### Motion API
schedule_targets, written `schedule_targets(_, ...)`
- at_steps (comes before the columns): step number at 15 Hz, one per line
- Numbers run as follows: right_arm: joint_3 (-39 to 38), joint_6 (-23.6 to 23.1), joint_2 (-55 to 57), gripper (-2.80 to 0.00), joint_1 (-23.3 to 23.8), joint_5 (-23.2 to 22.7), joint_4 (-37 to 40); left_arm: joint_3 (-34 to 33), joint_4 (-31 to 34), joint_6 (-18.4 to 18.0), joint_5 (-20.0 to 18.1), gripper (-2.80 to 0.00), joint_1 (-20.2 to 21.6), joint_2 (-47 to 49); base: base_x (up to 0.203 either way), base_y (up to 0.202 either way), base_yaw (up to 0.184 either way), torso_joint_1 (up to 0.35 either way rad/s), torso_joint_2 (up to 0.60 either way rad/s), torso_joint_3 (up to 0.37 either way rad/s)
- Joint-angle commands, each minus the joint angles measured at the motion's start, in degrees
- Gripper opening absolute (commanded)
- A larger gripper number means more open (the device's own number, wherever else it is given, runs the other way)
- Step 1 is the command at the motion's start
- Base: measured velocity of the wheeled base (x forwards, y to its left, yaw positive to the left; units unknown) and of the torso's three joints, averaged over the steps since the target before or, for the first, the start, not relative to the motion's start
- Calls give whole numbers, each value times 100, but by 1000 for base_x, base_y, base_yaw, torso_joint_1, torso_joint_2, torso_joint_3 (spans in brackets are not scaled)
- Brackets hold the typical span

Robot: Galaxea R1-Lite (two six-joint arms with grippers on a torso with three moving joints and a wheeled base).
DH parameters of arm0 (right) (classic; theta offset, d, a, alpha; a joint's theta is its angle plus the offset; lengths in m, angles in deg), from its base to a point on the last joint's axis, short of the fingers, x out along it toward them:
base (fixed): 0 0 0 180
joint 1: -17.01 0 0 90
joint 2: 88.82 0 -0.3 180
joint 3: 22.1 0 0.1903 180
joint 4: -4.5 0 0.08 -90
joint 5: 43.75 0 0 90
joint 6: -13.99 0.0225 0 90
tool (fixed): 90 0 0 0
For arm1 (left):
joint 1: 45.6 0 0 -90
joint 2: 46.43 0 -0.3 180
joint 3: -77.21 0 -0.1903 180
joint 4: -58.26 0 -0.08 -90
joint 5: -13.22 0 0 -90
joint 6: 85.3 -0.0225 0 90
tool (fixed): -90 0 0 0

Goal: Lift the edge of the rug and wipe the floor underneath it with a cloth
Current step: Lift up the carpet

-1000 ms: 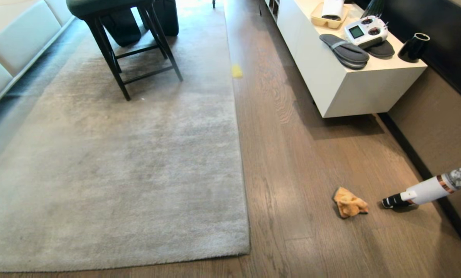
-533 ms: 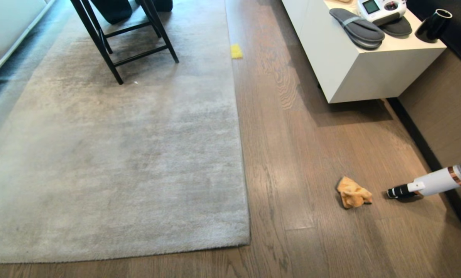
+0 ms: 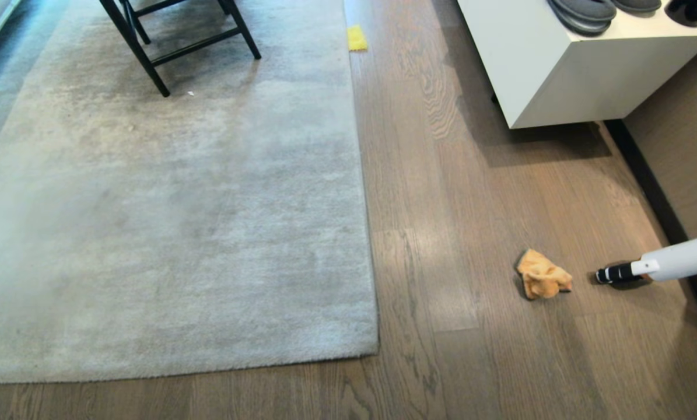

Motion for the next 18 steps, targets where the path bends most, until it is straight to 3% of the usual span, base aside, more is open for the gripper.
schedule_targets(1, 0, -3, 6, -280, -1, 0, 4, -1, -4, 4, 4, -280, 1, 5, 0, 0, 0, 7, 11, -192)
schedule_targets(18, 0, 5, 6, -280, -1, 0, 4, -1, -4, 75, 13, -280, 1, 5, 0, 0, 0, 1, 3, -197)
